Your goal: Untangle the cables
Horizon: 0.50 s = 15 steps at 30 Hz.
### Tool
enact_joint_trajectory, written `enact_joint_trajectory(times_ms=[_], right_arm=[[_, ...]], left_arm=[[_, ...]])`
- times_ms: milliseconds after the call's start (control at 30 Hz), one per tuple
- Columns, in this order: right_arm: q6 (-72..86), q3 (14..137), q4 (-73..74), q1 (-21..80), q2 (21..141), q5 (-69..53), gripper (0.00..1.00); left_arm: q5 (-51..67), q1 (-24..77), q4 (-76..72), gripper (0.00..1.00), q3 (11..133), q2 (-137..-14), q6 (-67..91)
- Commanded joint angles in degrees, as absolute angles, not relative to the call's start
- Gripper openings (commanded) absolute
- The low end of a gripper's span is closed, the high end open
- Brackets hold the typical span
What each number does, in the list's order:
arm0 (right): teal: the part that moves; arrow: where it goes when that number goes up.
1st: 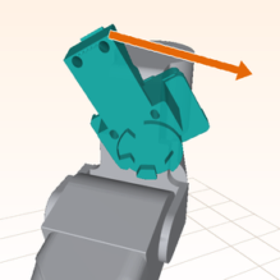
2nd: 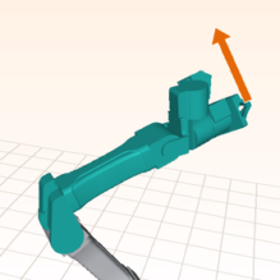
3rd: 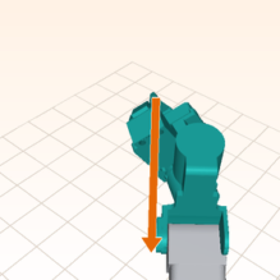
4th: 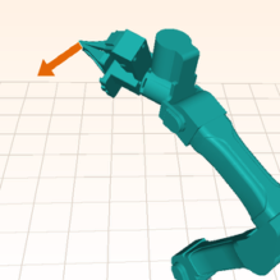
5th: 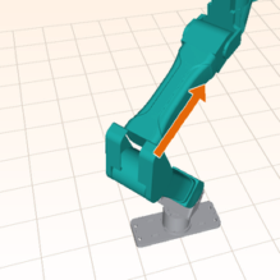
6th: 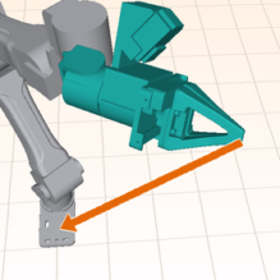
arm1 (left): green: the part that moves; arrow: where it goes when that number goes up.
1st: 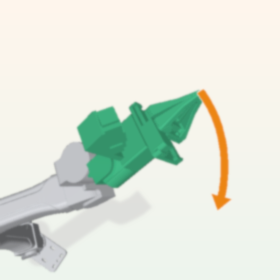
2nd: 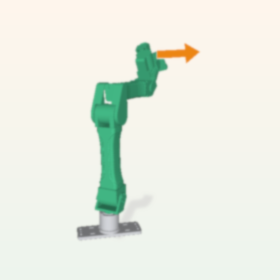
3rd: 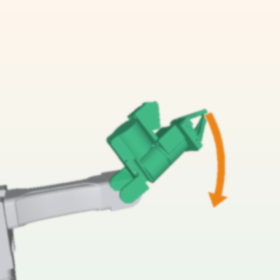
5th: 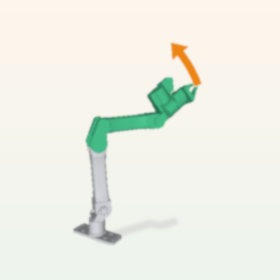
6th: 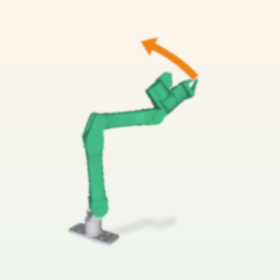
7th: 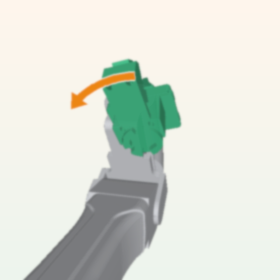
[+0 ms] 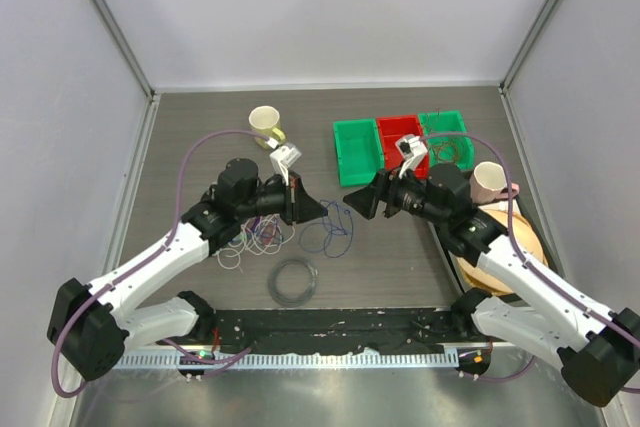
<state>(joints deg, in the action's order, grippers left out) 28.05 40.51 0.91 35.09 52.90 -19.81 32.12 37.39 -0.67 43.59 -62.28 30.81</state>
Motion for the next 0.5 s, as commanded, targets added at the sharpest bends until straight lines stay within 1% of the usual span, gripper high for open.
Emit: enact_joint_trajectory(times_ms=[0, 233, 367, 467], right_arm=[[26.4, 41.0, 1.8, 35.1, 49.0, -14.9, 0.81], [23.8, 38.6, -9.1, 35.1, 46.5, -25.2, 0.81], [20.6, 38.1, -12.1, 35.1, 47.9, -35.0, 0.81], [20.4, 38.5, -14.4, 35.2, 49.9, -38.9, 0.82]], left_arm=[[35.0, 37.5, -4.9, 0.00, 42.5, -60.4, 30.8], [35.9, 37.5, -5.5, 0.00, 41.3, -59.4, 30.9], [35.7, 37.5, -4.9, 0.00, 41.2, -58.6, 30.2], [35.2, 37.5, -4.2, 0.00, 41.6, -58.6, 29.8]])
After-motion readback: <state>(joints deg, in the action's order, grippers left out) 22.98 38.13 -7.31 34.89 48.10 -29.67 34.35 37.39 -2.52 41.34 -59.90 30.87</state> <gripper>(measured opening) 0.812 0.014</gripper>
